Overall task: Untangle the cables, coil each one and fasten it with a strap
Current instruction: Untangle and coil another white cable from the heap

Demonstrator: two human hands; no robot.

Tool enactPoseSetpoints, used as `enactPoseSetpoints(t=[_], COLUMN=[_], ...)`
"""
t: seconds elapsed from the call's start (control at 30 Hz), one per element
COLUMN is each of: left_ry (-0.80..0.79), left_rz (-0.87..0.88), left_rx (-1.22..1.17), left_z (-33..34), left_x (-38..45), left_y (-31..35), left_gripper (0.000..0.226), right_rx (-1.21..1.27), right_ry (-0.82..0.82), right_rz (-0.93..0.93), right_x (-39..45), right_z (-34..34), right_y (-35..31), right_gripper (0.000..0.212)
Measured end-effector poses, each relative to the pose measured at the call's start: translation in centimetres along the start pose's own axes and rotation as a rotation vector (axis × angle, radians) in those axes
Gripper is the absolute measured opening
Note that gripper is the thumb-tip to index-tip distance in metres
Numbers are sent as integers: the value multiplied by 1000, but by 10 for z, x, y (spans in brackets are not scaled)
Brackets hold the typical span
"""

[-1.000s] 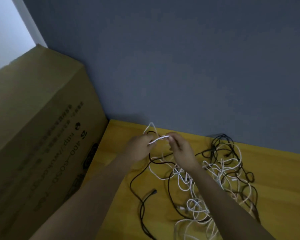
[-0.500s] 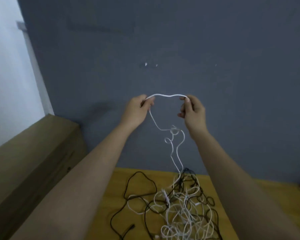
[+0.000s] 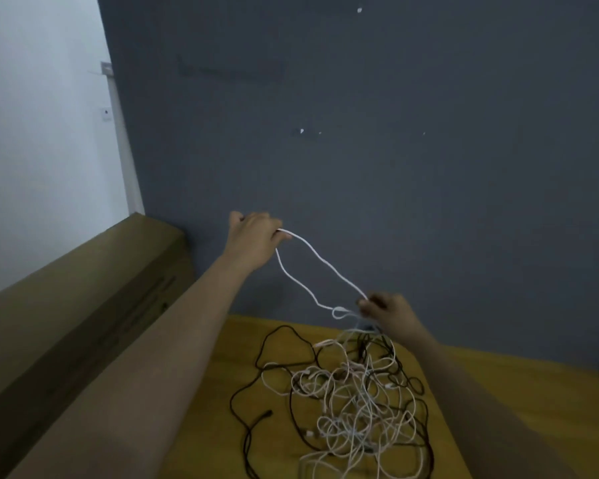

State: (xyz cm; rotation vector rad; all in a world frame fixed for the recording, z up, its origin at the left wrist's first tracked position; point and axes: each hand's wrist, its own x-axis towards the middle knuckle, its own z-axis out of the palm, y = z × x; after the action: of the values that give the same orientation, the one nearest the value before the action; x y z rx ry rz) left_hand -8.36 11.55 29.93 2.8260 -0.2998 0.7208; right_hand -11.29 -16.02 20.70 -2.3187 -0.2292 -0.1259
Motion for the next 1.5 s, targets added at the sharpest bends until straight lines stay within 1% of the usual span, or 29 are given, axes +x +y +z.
enactPoseSetpoints(t=[0.07,0.1,0.2,0.3,0.37,0.47,0.53,0.6,0.67,0.73,0.77,0.8,0.83,0.9,0.93,0.97,1.03,1.07,1.2,1.27,1.37,1.5], left_ry=[-50,-71,-95,-148,-177,-122,-128,-195,-257,-272,-258,-261,-287,-392,-428,-429,-355,-317,-236,-201,-159,-100], left_rz=[-36,-64,-179,-211,-263,-417,-526,-571,-564,-484,-423,-364,-315,-234,-196,-160,-117,-115,-151,-153,-165,-263], left_rx=[-69,-151,-465,-645,-669,-639,-710,-749,-672,-503,-471,-503,-600,-851,-913,-924,-906,-891,-755,-642,-442,-328], left_z=[14,21,38,48,50,48,46,45,44,41,40,39,38,32,28,27,26,27,28,29,31,33], left_x=[-17,-24,-41,-59,-72,-89,-98,-109,-119,-129,-131,-132,-133,-134,-135,-136,-137,-136,-129,-127,-127,-125], left_y=[1,1,-2,-4,-5,-3,-2,0,5,11,14,16,19,27,31,34,37,35,19,11,1,-18], left_gripper=[31,34,34,25,44,68,74,71,62,50,46,42,39,35,35,34,18,13,28,32,32,32], right_rx=[-39,-4,368,708,812,869,905,943,976,992,992,990,987,989,992,990,979,968,847,761,704,577], right_ry=[-48,-62,-18,60,86,120,141,148,161,171,173,176,185,238,277,311,336,342,441,471,516,573], right_rz=[42,59,154,190,200,239,260,264,260,257,256,256,257,258,261,266,264,257,240,252,316,423], right_x=[-14,-19,-29,-36,-40,-43,-45,-47,-50,-54,-56,-58,-60,-61,-61,-61,-60,-60,-57,-56,-56,-50], right_z=[27,38,54,54,51,51,53,55,57,61,63,65,67,70,70,69,67,66,56,55,55,46], right_y=[12,12,-6,-29,-39,-53,-61,-68,-73,-76,-77,-79,-81,-85,-87,-88,-92,-92,-87,-79,-69,-54], right_gripper=[33,32,25,20,18,16,15,15,13,12,12,12,12,11,11,10,10,11,14,16,16,21])
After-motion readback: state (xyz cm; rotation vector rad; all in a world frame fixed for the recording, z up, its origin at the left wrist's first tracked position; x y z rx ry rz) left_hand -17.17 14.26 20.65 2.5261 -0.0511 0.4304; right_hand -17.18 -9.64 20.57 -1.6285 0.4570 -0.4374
